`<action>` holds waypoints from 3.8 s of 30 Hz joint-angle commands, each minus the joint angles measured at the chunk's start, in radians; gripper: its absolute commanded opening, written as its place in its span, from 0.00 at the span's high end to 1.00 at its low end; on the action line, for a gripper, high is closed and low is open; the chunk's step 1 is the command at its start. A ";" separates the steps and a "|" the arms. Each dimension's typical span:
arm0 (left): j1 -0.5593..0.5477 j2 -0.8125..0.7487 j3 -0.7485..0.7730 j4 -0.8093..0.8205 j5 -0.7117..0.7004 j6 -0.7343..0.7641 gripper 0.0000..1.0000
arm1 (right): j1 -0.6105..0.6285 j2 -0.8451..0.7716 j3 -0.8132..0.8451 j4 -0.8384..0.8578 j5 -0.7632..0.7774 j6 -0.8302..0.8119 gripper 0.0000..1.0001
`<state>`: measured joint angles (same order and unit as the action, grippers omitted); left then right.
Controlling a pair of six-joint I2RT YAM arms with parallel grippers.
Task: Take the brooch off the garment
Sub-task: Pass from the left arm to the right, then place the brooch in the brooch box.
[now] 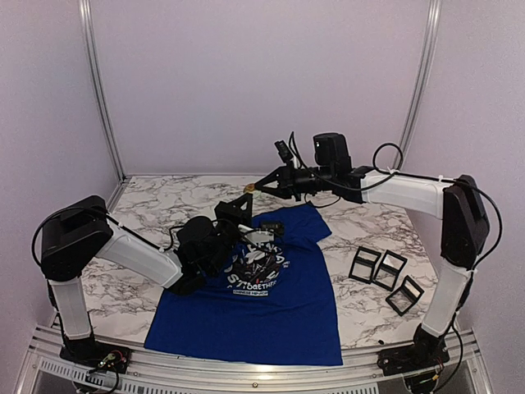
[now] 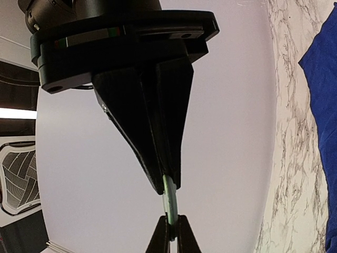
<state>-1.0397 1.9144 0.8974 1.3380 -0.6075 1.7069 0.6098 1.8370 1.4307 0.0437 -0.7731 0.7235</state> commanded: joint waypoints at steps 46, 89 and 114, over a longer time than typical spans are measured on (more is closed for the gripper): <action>-0.077 -0.430 0.182 -1.171 -0.137 -1.423 0.01 | -0.288 -0.709 -0.672 -0.511 0.505 0.033 1.00; 0.000 -0.506 0.159 -1.252 0.092 -1.583 0.01 | -0.397 -0.870 -0.712 -0.994 0.849 0.209 1.00; 0.006 -0.496 0.159 -1.270 0.147 -1.615 0.01 | -0.398 -0.750 -0.904 -0.316 0.609 0.228 1.00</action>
<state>-1.0393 1.4189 1.0531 0.0986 -0.4713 0.0967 0.2226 1.0477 0.5304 -0.3920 -0.1455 0.9470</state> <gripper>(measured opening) 0.989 0.010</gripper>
